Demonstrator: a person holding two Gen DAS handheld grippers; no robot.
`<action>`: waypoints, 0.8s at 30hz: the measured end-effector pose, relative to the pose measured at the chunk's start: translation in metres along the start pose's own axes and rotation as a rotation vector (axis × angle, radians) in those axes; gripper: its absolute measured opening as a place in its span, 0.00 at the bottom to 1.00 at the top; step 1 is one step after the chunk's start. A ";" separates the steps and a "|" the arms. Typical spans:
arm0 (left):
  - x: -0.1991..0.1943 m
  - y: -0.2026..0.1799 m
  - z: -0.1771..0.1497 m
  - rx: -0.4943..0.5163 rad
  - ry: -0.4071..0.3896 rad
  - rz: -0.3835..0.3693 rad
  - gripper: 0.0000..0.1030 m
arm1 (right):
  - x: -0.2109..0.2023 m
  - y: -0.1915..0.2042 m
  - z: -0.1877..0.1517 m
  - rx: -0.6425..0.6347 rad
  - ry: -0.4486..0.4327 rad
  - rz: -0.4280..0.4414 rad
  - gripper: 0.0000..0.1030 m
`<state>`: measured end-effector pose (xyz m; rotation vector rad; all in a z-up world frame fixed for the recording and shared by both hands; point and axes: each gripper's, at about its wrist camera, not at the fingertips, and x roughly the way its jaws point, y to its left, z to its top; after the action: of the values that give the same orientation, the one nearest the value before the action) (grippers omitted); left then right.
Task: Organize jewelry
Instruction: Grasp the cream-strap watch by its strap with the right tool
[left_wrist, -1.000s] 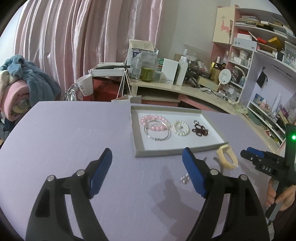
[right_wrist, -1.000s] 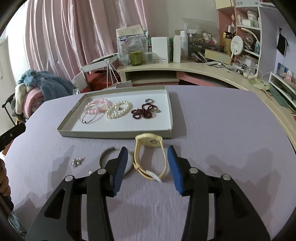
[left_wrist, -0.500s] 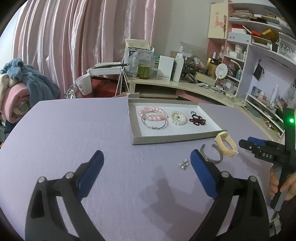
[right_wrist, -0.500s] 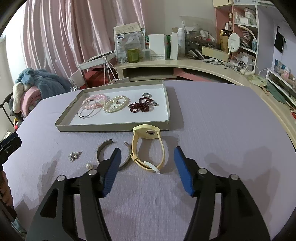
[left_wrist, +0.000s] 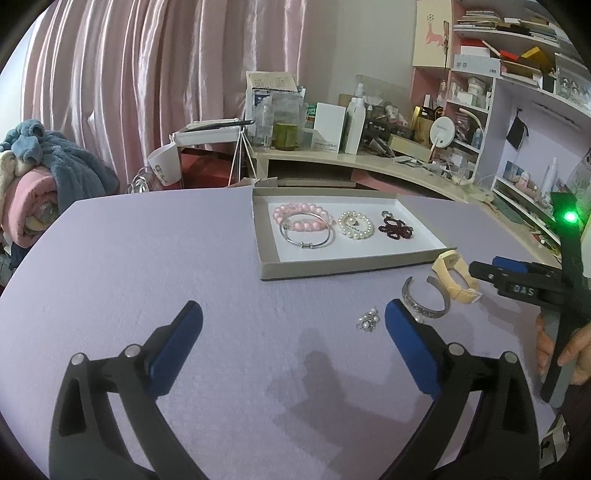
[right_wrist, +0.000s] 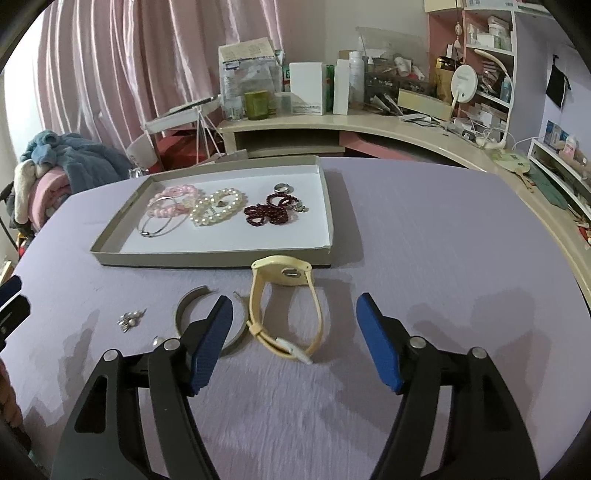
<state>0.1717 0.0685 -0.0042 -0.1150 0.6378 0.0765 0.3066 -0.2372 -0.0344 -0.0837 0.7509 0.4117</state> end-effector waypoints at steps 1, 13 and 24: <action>0.001 0.000 0.000 0.000 0.002 0.000 0.96 | 0.004 0.001 0.001 -0.001 0.008 -0.006 0.69; 0.006 0.002 0.000 0.000 0.015 0.003 0.96 | 0.038 0.004 0.005 0.004 0.076 -0.050 0.69; 0.012 -0.004 -0.002 0.008 0.031 -0.003 0.96 | 0.043 0.003 0.003 0.011 0.101 -0.032 0.51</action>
<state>0.1803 0.0649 -0.0126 -0.1095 0.6690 0.0697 0.3355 -0.2190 -0.0612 -0.1064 0.8505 0.3749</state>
